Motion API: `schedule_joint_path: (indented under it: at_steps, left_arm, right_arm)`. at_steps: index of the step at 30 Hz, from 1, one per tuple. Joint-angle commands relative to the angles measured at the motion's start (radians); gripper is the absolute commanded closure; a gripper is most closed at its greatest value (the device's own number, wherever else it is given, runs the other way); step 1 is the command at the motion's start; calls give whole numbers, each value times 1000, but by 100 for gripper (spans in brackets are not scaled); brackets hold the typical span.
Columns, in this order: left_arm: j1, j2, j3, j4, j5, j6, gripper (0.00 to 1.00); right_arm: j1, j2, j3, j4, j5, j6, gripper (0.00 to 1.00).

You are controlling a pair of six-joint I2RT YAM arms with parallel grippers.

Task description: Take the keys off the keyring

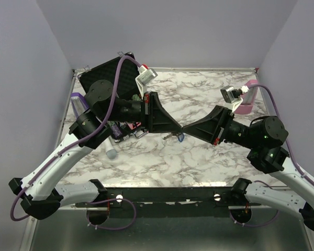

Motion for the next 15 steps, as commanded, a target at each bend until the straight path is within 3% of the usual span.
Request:
schedule_joint_path:
  at_steps: [1, 15]
  left_arm:
    - [-27, 30, -29, -18, -187, 21, 100]
    - [-79, -20, -81, 13, -429, -12, 100]
  right_arm:
    - [10, -1, -28, 125, 21, 58, 99]
    - [10, -18, -65, 207, 72, 98, 99]
